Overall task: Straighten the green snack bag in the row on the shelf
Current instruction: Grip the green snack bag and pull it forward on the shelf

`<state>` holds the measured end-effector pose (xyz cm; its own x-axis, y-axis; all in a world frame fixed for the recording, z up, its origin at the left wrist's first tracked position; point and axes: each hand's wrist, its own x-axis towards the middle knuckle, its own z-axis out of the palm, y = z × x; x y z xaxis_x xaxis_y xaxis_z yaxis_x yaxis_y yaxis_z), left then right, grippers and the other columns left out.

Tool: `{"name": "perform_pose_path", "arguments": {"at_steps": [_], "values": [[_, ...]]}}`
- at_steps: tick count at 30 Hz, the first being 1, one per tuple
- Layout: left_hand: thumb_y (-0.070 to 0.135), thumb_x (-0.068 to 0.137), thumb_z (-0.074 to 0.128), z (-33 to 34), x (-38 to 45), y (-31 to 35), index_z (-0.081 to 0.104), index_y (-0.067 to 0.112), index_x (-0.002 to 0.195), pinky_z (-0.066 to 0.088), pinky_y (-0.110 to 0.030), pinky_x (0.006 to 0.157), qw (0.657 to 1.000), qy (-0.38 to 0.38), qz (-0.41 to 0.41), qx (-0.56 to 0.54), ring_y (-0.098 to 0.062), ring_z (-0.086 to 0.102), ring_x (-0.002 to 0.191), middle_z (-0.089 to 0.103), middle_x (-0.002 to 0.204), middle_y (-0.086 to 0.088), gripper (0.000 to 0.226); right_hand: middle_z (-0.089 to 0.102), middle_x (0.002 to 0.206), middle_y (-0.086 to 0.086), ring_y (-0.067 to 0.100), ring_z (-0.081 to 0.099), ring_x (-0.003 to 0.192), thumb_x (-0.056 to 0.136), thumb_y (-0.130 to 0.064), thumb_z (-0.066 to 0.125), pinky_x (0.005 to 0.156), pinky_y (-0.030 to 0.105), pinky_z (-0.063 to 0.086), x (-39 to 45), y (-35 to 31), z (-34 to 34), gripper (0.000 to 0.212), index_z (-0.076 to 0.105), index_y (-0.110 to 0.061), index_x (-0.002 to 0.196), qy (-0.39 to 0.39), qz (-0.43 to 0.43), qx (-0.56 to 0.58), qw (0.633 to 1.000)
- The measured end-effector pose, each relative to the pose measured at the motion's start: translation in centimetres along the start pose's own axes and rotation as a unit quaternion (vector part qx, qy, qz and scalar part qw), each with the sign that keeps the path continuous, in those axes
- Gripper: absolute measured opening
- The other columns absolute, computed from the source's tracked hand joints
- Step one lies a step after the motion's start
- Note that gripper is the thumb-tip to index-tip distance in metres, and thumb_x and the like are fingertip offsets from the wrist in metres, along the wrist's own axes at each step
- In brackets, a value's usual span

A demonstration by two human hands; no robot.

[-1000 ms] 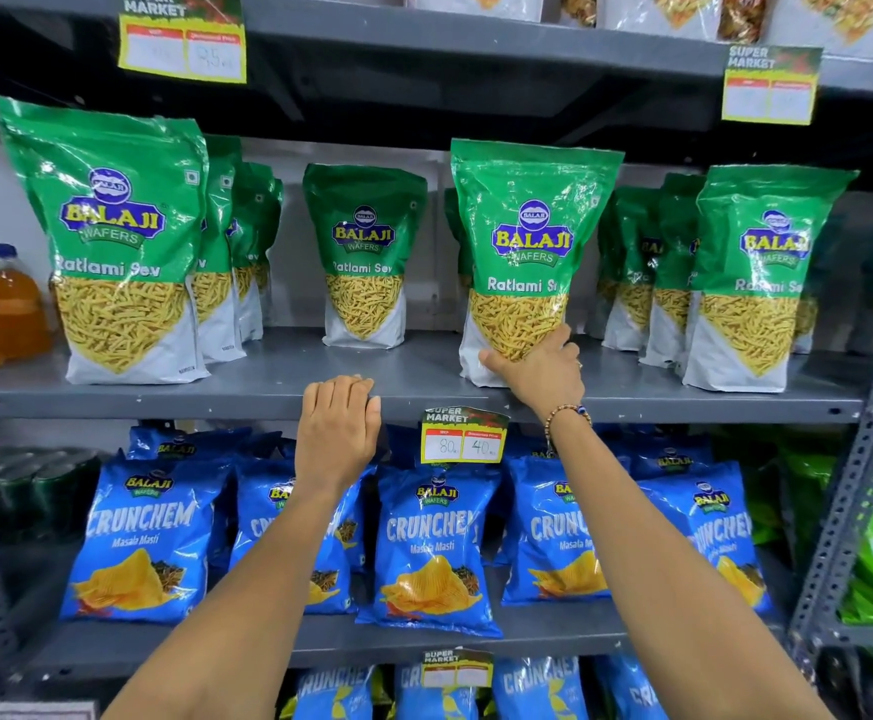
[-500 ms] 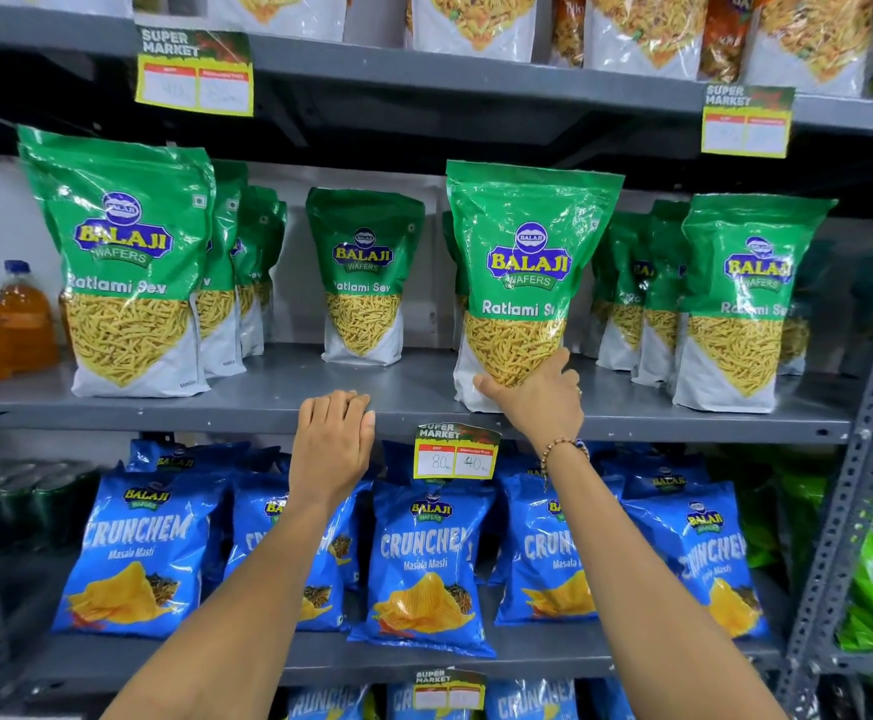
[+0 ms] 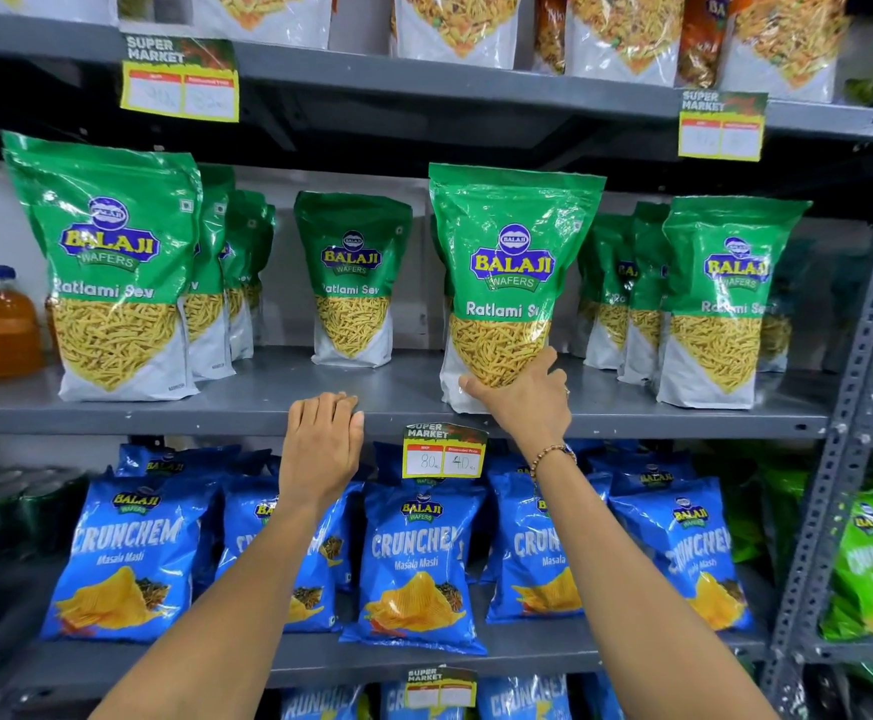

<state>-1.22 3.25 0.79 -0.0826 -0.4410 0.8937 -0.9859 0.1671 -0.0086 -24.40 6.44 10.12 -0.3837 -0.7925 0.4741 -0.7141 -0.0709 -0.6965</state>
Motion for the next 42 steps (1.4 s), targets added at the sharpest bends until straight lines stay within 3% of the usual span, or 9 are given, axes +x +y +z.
{"name": "perform_pose_path", "arguments": {"at_steps": [14, 42], "values": [[0.025, 0.1, 0.033, 0.1, -0.3, -0.9, 0.061, 0.004, 0.104, 0.036, -0.04, 0.082, 1.0, 0.031, 0.004, 0.004, -0.029, 0.053, 0.086, 0.062, 0.098, -0.012, 0.036, 0.046, 0.128, 0.018, 0.036, 0.049, 0.119, 0.062, -0.069, 0.071, 0.088, 0.044, 0.049, 0.1, -0.4, 1.2, 0.11, 0.026, -0.005, 0.139, 0.007, -0.014, 0.001, 1.0], [0.026, 0.099, 0.036, 0.3, -0.2, -0.4, 0.063, 0.004, 0.107, 0.037, -0.04, 0.087, 1.0, 0.018, 0.006, -0.016, -0.028, 0.057, 0.093, 0.065, 0.103, -0.011, 0.036, 0.044, 0.131, 0.018, 0.036, 0.046, 0.123, 0.064, -0.064, 0.073, 0.092, 0.046, 0.048, 1.7, -0.4, 2.1, 0.108, 0.025, -0.006, 0.141, -0.002, 0.0, 0.019, 1.0]]}}
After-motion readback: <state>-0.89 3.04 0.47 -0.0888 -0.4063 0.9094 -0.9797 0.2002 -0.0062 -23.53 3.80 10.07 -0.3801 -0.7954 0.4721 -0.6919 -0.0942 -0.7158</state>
